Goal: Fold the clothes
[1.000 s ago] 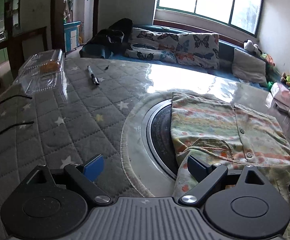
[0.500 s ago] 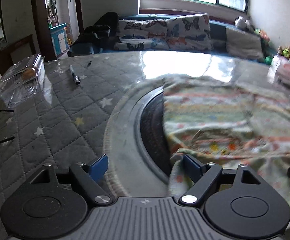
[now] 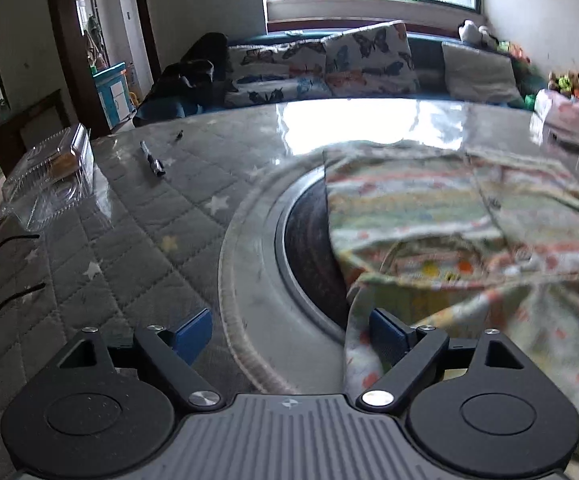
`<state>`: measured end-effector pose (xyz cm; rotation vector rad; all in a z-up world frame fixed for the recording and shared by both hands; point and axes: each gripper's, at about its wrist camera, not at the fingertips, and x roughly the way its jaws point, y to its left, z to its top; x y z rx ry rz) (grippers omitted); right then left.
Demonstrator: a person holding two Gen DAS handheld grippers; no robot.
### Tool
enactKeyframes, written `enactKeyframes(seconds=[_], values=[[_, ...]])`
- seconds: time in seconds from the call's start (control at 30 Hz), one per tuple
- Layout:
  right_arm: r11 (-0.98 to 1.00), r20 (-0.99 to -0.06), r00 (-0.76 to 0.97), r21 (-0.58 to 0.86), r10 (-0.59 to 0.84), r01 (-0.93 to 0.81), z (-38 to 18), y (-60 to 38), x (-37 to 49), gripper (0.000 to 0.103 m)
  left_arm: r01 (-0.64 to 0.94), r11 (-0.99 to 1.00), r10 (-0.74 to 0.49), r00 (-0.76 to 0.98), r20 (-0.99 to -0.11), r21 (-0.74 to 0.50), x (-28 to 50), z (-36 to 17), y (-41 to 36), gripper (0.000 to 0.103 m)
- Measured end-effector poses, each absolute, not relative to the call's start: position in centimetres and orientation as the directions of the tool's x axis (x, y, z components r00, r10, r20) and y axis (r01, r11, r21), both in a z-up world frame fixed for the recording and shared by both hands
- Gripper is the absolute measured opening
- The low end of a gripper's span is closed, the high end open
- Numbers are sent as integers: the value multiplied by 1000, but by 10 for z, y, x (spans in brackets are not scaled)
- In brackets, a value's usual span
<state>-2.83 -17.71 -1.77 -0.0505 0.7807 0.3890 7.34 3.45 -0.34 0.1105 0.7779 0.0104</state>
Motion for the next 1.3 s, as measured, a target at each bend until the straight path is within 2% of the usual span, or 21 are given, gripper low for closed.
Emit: enactKeyframes(seconds=[0.2,0.33,0.63,0.97,1.07,1.3], values=[[916,-702,634,67,325,-396,-12,-177,-41,40,25,996,41,729,-683,86,58,12,30,91],[913,-713,627,45,314,-406,-15,-177,-50,41,105,991,-25,742,-670,79,44,18,7,94],[913,-717,628,29,302,-406,-15,-188,-70,49,200,965,-26,721,-692,172,20,3,-26,95],[899,-708,647,-37,284,-436,-3,-201,-93,50,253,966,-193,596,-779,-45,-14,18,-26,94],[902,-704,656,-51,273,-430,-1,-207,-100,50,268,957,-249,550,-797,-114,-23,19,-27,87],[904,-662,697,-68,276,-422,5,-202,-95,50,259,951,-282,508,-814,-168,-29,10,-34,67]])
